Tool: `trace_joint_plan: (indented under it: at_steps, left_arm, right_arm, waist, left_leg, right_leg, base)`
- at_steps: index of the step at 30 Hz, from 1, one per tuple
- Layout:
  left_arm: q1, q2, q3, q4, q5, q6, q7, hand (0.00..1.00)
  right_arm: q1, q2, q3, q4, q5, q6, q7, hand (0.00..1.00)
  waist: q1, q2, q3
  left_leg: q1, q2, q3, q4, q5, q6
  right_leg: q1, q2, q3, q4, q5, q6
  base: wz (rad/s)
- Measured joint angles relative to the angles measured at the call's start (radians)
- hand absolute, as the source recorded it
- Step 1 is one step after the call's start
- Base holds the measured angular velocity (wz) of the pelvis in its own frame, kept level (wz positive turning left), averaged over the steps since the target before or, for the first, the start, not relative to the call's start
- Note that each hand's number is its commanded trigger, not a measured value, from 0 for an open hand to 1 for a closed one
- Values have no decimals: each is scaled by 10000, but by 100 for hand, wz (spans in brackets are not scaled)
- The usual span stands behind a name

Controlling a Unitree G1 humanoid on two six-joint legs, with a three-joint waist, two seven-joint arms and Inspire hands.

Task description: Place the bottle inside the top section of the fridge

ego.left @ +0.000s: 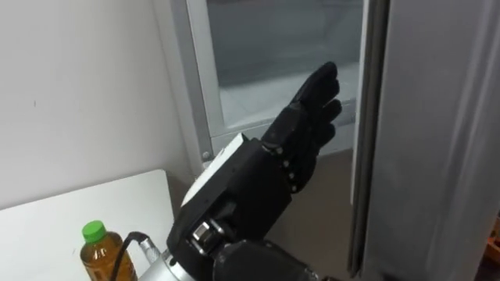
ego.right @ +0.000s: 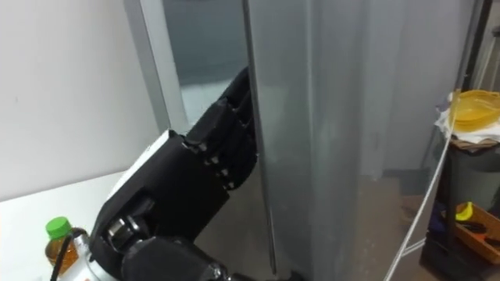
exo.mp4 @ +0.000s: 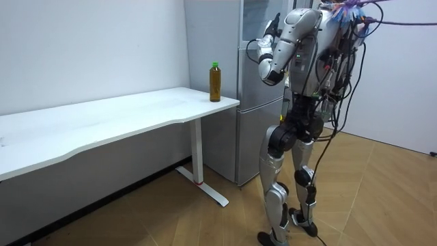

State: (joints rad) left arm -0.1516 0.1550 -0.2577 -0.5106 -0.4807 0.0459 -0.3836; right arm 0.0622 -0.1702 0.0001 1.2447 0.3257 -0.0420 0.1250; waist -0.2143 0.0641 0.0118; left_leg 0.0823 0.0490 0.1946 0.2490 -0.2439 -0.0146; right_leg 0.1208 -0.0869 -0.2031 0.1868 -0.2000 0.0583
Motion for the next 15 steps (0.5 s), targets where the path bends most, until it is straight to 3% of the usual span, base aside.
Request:
trace_joint_plan:
  at_steps: [15]
  left_arm:
    - [-8, -33, -232, -17, -208, 25, -311, 0]
  right_arm:
    - [-46, 37, -74, 48, 308, -11, 99, 0]
  waist:
    - [-397, 48, -9]
  left_leg:
    - [161, 57, 801, -160, 1, -2]
  right_leg:
    - [-331, 44, 692, 1, 29, -5]
  base:
    - [-15]
